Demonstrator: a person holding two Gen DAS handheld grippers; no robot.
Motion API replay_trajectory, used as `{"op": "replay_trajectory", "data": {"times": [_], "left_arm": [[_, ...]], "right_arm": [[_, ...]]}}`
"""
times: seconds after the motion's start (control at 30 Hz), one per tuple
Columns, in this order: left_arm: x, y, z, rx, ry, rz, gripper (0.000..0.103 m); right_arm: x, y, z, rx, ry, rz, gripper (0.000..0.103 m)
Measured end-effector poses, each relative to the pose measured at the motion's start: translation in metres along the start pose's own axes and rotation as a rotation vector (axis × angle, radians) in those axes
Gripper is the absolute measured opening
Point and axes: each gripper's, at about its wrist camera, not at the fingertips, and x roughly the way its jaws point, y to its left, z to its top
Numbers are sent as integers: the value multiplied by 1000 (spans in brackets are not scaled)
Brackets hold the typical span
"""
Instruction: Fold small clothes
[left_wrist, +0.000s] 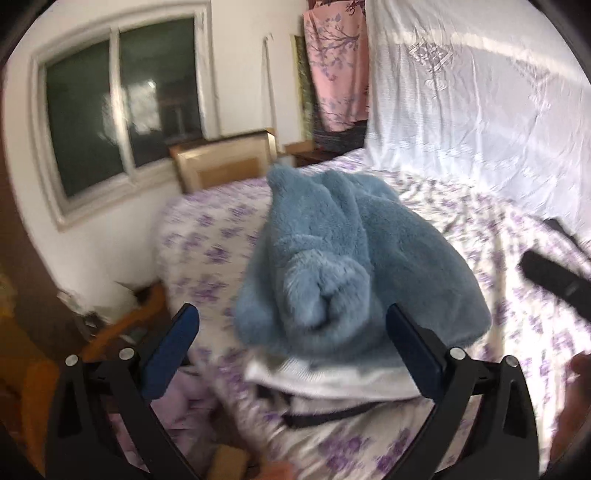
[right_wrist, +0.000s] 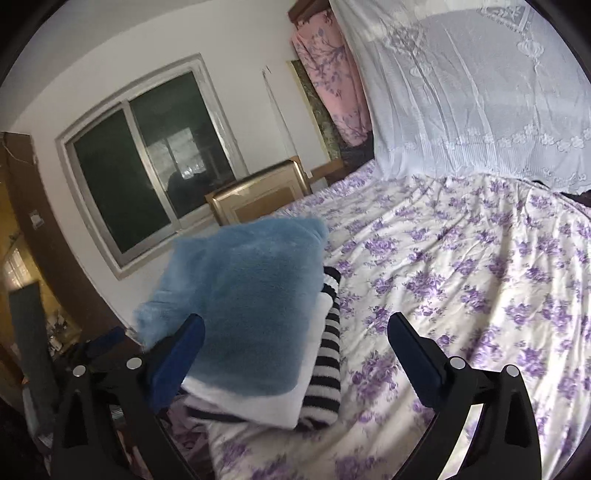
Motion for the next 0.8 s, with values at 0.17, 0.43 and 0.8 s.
{"op": "replay_trajectory", "data": {"times": [0.17, 0.43, 0.8], "left_arm": [[-57, -11, 0, 15, -69, 87, 99], [-113, -18, 4, -2, -127, 118, 99], [-128, -25, 9, -9, -139, 126, 99]], "right_arm": [[-52, 24, -1, -125, -39, -1, 100], [-101, 45, -6, -295, -73, 22, 100], [-103, 35, -5, -279, -53, -22, 100]]}}
